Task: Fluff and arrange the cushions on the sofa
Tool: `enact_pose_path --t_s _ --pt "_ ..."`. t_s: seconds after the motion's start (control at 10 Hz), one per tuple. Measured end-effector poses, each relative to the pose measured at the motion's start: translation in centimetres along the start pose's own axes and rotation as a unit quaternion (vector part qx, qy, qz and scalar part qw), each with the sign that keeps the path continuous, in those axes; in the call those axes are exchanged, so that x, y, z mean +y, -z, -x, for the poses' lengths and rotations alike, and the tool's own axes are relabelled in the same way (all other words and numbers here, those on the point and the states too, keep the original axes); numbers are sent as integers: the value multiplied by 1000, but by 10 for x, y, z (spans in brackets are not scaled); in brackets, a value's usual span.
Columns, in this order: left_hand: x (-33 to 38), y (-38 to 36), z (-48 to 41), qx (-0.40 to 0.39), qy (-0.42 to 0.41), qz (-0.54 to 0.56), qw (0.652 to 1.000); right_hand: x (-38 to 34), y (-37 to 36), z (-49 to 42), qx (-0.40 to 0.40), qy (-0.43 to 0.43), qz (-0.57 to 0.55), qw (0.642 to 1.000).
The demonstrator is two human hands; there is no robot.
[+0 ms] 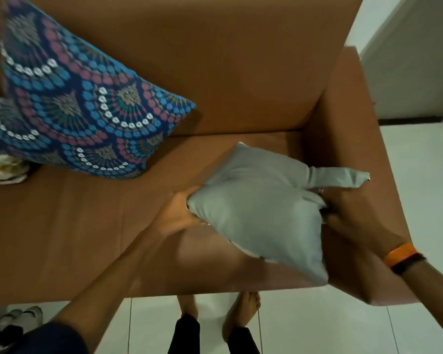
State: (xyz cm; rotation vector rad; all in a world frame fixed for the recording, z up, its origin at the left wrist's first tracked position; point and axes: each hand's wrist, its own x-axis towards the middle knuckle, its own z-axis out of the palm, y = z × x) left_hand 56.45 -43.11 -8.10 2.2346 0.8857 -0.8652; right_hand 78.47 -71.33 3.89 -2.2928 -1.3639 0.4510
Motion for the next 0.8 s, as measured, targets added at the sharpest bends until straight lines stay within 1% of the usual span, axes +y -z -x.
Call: enact_pose_path --t_s 0.1,0.2,0.3,0.4,0.5,0.6,0.7,0.8 --pt "10 93 28 177 -87 160 967 -24 69 -51 33 -8 -24 999" --pt "6 130 36 260 -218 280 898 -21 89 -95 66 -49 -1 997" --pt "30 155 7 300 -246 261 884 0 75 -152 92 -120 7 988" --pt "40 155 -16 316 -208 241 894 9 51 -173 125 -162 -49 978" --pt "39 148 -37 346 -182 187 901 15 26 -193 189 -204 -142 950" --pt "40 146 -37 353 -172 182 901 9 26 -196 240 -210 -169 933" --pt "48 157 -18 395 -194 209 873 -21 32 -196 335 -158 -144 917" --pt "51 173 -2 493 -225 135 830 -46 40 -198 353 -93 -56 929"
